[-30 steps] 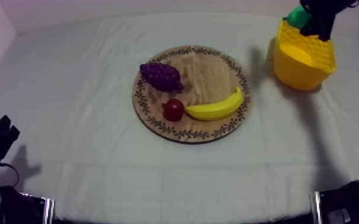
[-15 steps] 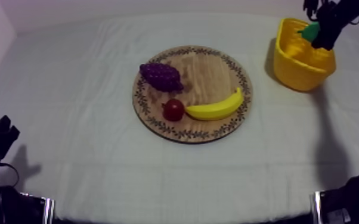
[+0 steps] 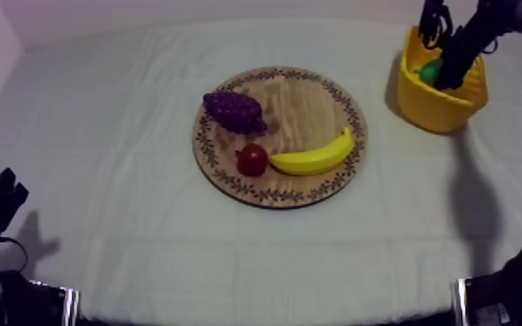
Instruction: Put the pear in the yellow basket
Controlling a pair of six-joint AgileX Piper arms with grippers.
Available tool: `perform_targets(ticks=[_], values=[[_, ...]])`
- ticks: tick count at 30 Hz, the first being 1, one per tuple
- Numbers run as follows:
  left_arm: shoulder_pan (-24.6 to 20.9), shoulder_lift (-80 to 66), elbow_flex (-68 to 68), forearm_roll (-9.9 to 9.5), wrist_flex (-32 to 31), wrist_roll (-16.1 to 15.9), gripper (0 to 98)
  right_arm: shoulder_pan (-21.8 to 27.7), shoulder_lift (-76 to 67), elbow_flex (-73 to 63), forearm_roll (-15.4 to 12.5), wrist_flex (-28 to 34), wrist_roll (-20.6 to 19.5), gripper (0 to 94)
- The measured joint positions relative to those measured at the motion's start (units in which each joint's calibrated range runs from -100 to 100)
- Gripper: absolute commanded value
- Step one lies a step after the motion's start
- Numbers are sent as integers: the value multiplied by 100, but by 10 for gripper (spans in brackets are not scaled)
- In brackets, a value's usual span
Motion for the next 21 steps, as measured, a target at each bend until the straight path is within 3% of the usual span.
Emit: perform_targets(ticks=[4, 6, 10, 12, 16, 21], values=[[0, 0, 0, 0, 0, 0, 1, -58, -59, 240, 62, -460, -160, 631], [0, 0, 0, 0, 0, 0, 1, -83, -177, 432, 54, -614, -191, 574], [0, 0, 0, 0, 0, 0, 1, -109, -574, 906, -45, -1020, -253, 196], [0, 0, 0, 0, 0, 0, 1, -109, -842, 1212, -71, -1236, -367, 100], [0, 0, 0, 0, 0, 0, 1, -109, -1613, 2052, 33, -1970, -811, 29], [0, 0, 0, 0, 0, 0, 1, -145, -2765, 3248, 160, -2760, -1689, 10]])
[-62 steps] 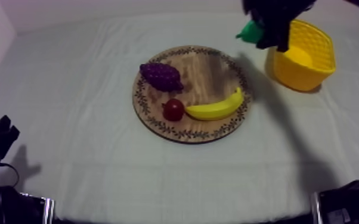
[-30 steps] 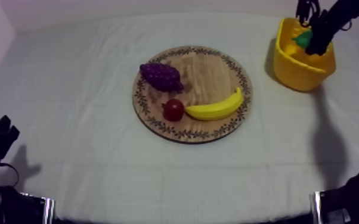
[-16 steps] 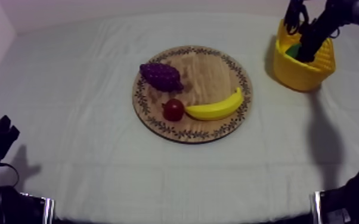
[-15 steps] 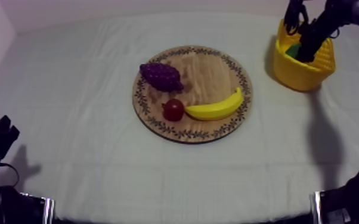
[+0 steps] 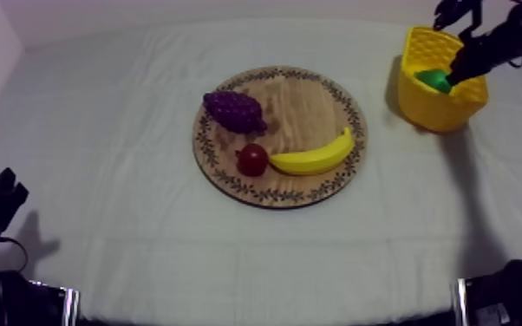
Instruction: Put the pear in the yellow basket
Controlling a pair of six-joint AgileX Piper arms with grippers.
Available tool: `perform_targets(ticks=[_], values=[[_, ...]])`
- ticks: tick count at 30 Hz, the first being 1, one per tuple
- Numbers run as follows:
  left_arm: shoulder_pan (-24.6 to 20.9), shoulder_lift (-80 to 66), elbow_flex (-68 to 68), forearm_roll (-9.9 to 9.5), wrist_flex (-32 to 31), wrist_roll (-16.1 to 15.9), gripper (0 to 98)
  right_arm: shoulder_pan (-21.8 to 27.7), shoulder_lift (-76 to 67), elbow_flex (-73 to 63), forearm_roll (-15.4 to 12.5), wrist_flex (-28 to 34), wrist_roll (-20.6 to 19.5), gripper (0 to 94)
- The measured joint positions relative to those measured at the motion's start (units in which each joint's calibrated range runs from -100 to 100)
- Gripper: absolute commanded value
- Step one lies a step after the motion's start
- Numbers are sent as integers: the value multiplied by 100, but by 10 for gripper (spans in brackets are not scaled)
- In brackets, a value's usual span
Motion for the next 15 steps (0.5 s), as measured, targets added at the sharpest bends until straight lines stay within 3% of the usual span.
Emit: perform_targets(ticks=[6, 11, 15], values=[[0, 0, 0, 0, 0, 0, 1, -19, -1527, 1619, 105, -675, -950, 20], [0, 0, 0, 0, 0, 0, 1, 139, -2955, 2938, -406, -1221, -1434, 9], [0, 0, 0, 0, 0, 0, 1, 201, -4180, 3962, -824, -1021, -1519, 6]])
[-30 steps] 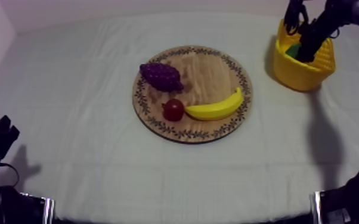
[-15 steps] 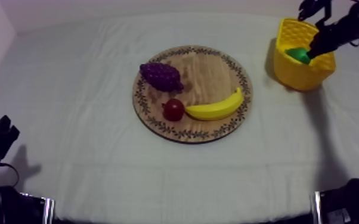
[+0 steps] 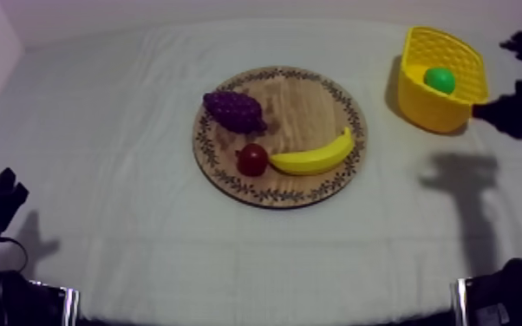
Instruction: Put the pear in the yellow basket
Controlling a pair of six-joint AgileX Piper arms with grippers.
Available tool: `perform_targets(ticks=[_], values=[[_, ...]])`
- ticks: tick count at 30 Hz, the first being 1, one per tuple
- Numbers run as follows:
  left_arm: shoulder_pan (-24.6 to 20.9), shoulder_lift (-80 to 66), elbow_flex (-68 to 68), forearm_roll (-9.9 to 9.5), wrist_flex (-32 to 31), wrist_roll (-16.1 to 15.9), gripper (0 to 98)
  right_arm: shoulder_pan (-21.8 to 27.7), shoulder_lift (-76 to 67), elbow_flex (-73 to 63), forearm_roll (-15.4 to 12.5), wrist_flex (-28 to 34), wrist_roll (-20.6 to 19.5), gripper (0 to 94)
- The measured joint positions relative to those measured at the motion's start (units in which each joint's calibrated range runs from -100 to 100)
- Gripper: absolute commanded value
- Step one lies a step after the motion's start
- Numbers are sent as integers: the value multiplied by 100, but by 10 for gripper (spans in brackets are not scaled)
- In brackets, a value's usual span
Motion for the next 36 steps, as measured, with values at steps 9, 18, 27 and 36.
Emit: perform_targets(ticks=[9, 18, 27, 36], values=[[0, 0, 0, 0, 0, -3, 1, -52, -2820, 1771, 226, 1088, 50, 6], [0, 0, 0, 0, 0, -3, 1, -87, -5222, 2451, 636, 2216, -675, 6], [0, 0, 0, 0, 0, -3, 1, -86, -5903, 2648, 734, 1620, -910, 6], [0, 0, 0, 0, 0, -3, 1, -84, -5903, 2664, 741, 1594, 41, 6]])
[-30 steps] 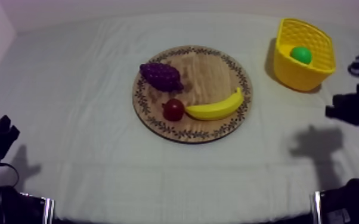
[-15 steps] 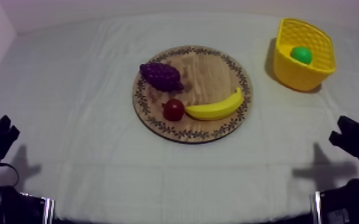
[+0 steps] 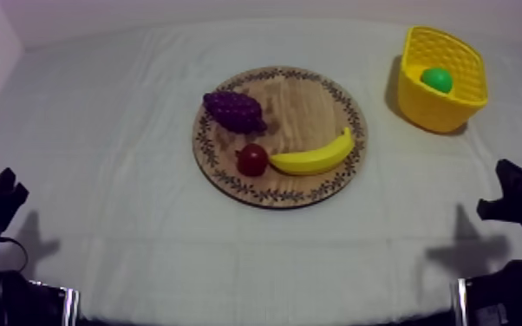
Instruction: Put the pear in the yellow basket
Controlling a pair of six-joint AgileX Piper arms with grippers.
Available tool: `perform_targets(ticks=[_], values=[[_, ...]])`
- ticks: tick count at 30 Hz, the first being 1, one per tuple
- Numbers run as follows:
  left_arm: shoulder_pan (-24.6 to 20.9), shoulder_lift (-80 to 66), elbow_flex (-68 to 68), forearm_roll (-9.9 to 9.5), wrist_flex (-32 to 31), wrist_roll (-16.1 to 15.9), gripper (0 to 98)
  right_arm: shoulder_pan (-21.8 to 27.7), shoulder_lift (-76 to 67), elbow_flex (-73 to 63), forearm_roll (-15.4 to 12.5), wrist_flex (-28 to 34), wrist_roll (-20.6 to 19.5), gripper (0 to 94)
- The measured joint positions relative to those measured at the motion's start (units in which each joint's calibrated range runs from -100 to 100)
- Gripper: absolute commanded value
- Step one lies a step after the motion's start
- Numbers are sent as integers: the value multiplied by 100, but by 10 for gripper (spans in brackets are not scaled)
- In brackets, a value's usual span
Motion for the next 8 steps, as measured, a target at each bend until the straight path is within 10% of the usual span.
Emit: perform_targets(ticks=[8], values=[[0, 0, 0, 0, 0, 0, 1, 0, 0, 0, 0, -39, 110, 6]])
